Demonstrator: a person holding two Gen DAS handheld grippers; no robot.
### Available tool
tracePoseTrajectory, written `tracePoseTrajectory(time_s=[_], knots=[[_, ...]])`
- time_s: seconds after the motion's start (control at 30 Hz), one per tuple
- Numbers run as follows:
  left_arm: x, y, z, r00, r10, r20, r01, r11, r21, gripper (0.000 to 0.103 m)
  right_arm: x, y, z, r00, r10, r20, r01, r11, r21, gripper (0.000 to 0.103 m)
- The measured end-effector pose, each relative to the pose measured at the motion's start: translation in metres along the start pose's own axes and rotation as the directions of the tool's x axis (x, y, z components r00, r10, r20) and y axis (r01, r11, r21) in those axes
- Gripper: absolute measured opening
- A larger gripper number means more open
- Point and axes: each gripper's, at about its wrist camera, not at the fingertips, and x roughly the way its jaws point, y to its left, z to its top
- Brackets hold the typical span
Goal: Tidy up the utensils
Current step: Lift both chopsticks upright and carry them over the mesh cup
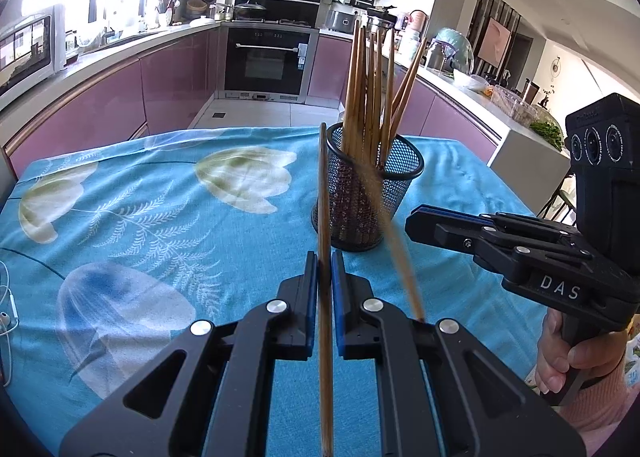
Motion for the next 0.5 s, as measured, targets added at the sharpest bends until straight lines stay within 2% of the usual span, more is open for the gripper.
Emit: tracePoseTrajectory(time_s=[0.27, 0.5], knots=[[-0.004, 0.0, 0.0, 1.0, -0.008, 0.005, 0.008, 1.0, 0.001, 0.008, 0.007, 0.0, -0.001, 1.0, 0.002, -0.022, -0.002, 1.0, -0.009, 0.005], [-0.005, 0.008, -0.002, 1.0, 0.007, 0.0, -0.007, 1.0, -0.018, 0.008, 0.052, 0.007, -0.019, 0.984, -0.013, -0.18, 0.005, 0.999, -0.048, 0.013]])
